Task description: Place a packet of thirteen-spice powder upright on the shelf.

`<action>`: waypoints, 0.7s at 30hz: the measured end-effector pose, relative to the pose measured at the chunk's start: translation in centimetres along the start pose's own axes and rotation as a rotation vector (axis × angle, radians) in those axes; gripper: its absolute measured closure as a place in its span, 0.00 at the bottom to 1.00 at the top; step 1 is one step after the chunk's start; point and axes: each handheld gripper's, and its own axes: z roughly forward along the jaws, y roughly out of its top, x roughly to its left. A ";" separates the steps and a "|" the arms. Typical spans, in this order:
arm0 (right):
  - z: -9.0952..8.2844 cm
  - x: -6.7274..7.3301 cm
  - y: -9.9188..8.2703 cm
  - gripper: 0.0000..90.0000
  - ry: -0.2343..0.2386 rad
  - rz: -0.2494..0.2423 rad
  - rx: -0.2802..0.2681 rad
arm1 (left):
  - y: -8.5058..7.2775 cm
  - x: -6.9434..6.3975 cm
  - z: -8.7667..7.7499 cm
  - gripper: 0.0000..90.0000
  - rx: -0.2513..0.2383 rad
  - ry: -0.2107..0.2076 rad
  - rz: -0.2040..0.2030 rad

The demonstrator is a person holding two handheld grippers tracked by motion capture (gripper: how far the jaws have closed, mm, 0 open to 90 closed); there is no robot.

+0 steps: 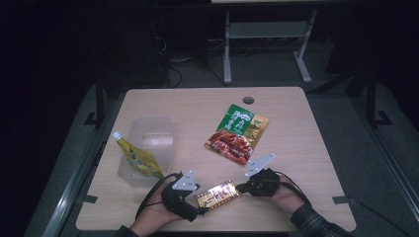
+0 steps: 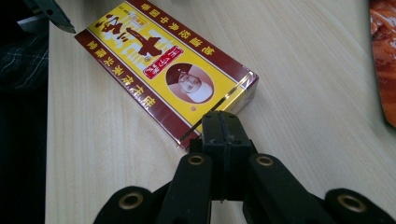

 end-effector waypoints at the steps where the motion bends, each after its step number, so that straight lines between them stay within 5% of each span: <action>1: -0.1 0.1 -0.1 1.00 0.000 0.015 -0.001 | 0.0 0.0 0.0 0.22 0.003 0.000 0.000; 9: -1.5 0.2 -0.8 0.99 -0.002 0.062 -0.028 | 0.2 -0.3 0.5 0.22 0.038 -0.014 0.019; 16: -1.8 -0.1 -1.1 0.83 0.016 0.052 -0.044 | 0.3 -0.5 1.3 0.25 0.093 -0.016 0.050; 21: -1.6 -0.4 -1.1 0.63 0.043 0.026 -0.041 | 0.2 -0.3 1.3 0.32 0.107 -0.026 0.062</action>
